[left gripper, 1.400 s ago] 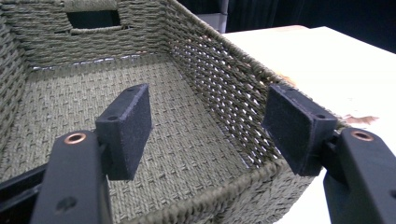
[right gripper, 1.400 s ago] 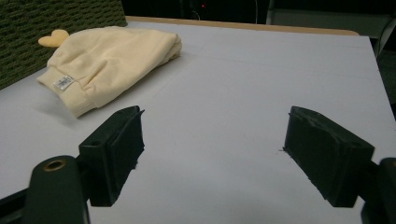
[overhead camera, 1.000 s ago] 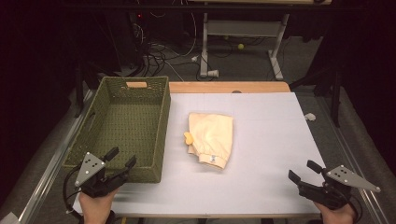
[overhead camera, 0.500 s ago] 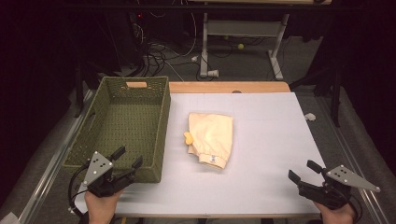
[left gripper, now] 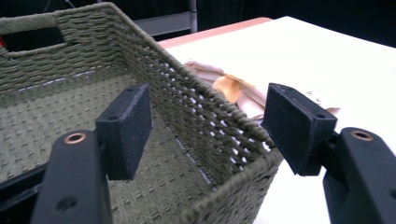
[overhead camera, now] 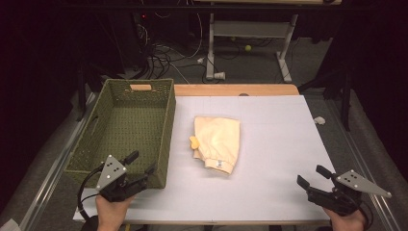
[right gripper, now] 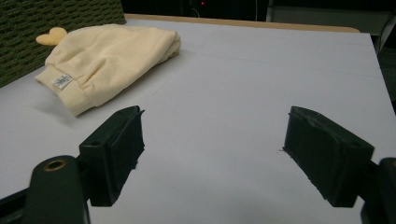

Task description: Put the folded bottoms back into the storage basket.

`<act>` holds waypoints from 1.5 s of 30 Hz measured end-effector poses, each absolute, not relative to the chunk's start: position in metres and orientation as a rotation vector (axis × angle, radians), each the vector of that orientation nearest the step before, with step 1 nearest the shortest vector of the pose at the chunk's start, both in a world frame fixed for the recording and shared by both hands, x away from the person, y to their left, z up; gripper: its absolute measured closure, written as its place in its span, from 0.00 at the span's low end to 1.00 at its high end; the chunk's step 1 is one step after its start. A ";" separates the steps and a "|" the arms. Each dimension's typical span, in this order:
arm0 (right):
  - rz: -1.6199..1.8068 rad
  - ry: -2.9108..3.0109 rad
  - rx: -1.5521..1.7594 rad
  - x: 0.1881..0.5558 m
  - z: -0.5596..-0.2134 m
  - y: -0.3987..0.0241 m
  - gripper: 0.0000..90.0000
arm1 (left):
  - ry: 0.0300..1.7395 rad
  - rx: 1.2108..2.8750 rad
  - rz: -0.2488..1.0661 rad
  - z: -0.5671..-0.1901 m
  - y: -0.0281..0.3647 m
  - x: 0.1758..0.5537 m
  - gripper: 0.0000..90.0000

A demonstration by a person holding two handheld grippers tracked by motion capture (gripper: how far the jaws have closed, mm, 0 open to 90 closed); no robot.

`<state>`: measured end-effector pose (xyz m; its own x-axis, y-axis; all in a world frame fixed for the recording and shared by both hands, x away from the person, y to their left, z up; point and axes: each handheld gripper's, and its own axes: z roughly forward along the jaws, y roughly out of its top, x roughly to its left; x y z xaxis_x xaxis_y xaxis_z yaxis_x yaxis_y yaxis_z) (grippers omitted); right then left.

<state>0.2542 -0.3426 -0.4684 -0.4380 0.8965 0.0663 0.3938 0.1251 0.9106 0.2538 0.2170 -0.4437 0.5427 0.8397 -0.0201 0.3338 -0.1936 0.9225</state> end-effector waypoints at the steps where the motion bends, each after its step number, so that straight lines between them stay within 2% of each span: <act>1: 1.286 1.897 1.241 0.254 -0.468 -0.343 0.23 | 0.971 1.772 0.619 -0.444 0.215 0.255 0.34; 30: 1.282 1.905 1.230 0.254 -0.469 -0.342 0.23 | 0.872 1.818 0.562 -0.448 0.178 0.262 0.34; 45: 1.284 1.906 1.229 0.254 -0.469 -0.342 0.23 | 0.821 1.829 0.582 -0.449 0.154 0.264 0.34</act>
